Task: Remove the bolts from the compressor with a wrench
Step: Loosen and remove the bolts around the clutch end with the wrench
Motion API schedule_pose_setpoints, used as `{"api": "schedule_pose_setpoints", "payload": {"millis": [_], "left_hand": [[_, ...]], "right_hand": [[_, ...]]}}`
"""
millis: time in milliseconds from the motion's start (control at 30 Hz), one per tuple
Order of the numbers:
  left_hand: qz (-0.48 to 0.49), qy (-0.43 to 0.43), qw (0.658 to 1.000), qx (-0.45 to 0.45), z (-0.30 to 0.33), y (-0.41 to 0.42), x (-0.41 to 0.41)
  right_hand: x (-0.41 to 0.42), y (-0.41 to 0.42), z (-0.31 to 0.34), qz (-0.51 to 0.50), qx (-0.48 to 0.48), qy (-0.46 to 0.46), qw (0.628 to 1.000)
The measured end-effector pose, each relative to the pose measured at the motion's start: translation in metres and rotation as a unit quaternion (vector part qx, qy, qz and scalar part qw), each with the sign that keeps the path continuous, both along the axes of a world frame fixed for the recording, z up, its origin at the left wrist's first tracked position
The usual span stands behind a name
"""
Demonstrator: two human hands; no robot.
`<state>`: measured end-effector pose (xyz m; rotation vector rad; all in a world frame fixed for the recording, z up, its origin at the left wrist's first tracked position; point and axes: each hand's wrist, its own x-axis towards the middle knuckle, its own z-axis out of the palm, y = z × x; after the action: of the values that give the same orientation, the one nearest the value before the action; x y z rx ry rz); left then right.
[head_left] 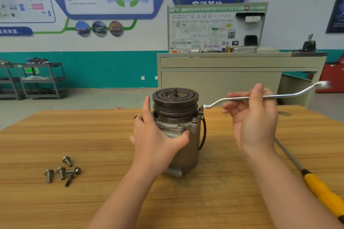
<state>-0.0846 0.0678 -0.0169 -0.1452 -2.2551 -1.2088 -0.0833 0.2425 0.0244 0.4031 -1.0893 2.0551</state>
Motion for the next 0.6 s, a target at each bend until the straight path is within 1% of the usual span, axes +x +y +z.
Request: {"api": "schedule_pose_setpoints", "payload": {"millis": [67,100,167,233,333,433,533,600], "left_hand": [[0.034,0.003,0.999,-0.005,0.0,0.006,0.003],[0.049,0.004,0.999,-0.004,0.001,0.009,0.005],[0.067,0.001,0.998,-0.005,0.0,0.012,0.006],[0.069,0.001,0.998,-0.007,-0.001,0.013,0.006],[0.066,0.007,0.998,-0.008,-0.002,0.014,0.006],[0.061,0.016,0.998,0.0,-0.004,0.017,0.008],[0.053,0.02,0.998,0.008,-0.005,0.019,0.01],[0.041,0.02,0.999,0.019,-0.006,0.02,0.011]], "right_hand": [[0.006,-0.005,-0.002,-0.13,0.121,0.056,0.983],[0.008,-0.009,-0.003,-0.161,0.167,0.077,0.97],[0.01,-0.015,-0.008,-0.187,0.227,0.1,0.951],[0.011,-0.019,-0.012,-0.192,0.254,0.113,0.941],[0.01,-0.023,-0.018,-0.226,0.29,0.121,0.922],[0.012,-0.031,-0.025,-0.267,0.301,0.123,0.907],[0.012,-0.044,-0.032,-0.328,0.338,0.153,0.868],[0.013,-0.051,-0.035,-0.352,0.358,0.177,0.846]]}}
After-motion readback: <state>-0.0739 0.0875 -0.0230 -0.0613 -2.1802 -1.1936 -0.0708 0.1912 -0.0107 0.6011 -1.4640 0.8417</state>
